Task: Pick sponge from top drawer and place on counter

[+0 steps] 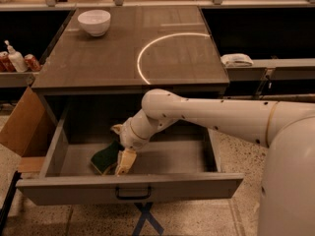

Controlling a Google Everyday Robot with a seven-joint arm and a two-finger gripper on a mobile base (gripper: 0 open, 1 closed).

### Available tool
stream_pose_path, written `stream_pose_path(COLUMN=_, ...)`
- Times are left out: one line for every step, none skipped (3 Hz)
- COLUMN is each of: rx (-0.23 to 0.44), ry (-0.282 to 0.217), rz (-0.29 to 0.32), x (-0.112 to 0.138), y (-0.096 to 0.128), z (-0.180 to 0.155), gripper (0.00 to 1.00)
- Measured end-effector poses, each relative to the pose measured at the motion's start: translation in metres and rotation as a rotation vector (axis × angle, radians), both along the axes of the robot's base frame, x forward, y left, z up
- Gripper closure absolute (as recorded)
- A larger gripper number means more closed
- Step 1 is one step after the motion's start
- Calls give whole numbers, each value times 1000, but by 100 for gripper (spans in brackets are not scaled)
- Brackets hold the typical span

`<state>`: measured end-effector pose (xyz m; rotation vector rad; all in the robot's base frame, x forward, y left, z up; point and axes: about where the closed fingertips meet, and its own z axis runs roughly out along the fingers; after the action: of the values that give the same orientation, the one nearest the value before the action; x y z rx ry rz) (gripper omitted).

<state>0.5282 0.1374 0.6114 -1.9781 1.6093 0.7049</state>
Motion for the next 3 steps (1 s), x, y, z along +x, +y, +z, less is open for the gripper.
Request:
stream_pose_path(rx=-12, ry=21, rz=1, x=1, y=-2, z=-8, gripper=18)
stream_pose_path(rx=-24, ry=38, rz=-2, x=1, y=-6, z=-12, gripper=42)
stream_pose_path(rx=-27, ry=50, rz=-3, x=-1, y=-10, z=-12, gripper=66)
